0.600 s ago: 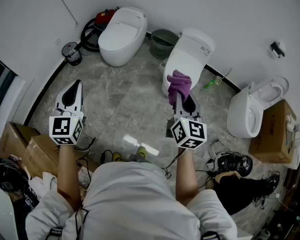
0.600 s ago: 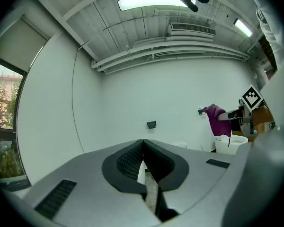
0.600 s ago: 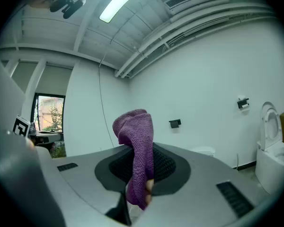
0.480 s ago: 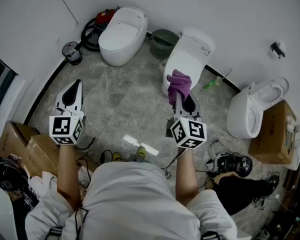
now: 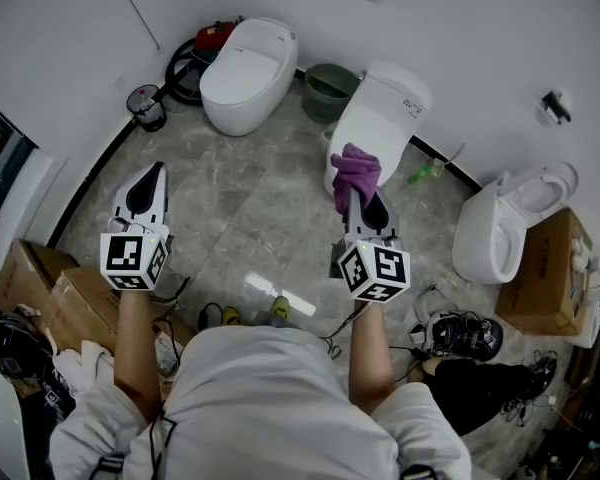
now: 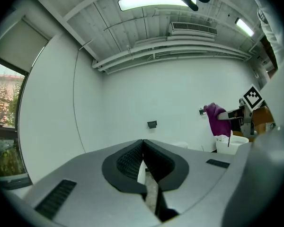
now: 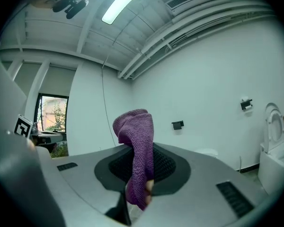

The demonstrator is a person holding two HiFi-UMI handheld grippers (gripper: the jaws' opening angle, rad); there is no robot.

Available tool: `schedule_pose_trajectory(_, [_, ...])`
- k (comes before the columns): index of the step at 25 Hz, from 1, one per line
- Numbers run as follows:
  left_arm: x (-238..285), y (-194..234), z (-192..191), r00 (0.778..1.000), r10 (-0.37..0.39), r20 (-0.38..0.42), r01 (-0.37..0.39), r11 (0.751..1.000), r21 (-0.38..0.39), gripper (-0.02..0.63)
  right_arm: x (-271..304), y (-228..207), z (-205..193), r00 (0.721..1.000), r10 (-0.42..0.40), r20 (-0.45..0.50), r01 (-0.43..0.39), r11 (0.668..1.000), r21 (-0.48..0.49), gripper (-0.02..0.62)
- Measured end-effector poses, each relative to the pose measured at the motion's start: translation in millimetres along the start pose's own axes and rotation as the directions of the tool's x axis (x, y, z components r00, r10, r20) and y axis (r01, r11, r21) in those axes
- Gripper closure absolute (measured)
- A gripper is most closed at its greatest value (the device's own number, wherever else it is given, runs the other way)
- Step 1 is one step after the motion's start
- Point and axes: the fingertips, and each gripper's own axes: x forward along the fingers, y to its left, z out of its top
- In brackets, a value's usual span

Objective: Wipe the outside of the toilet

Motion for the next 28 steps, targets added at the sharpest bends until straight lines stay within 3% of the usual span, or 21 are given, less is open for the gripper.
schedule_pose_trajectory(20, [49.5,-68.1,-3.4,0.998,0.025,-0.053,-0.024,0.999,0.030,0.589,30.2,-77.0,-10.8,0.997,0.082,-0.016,-0.081,0.996,0.043,0.518])
schedule_pose_trajectory(28, [80.4,-52.6,-14.8,0.996,0.048,-0.070,-0.046,0.998,0.035,0.589,70.9,-85.6,-24.2,0.995,0.096,-0.035,-0.093,0.994,0.061,0.518])
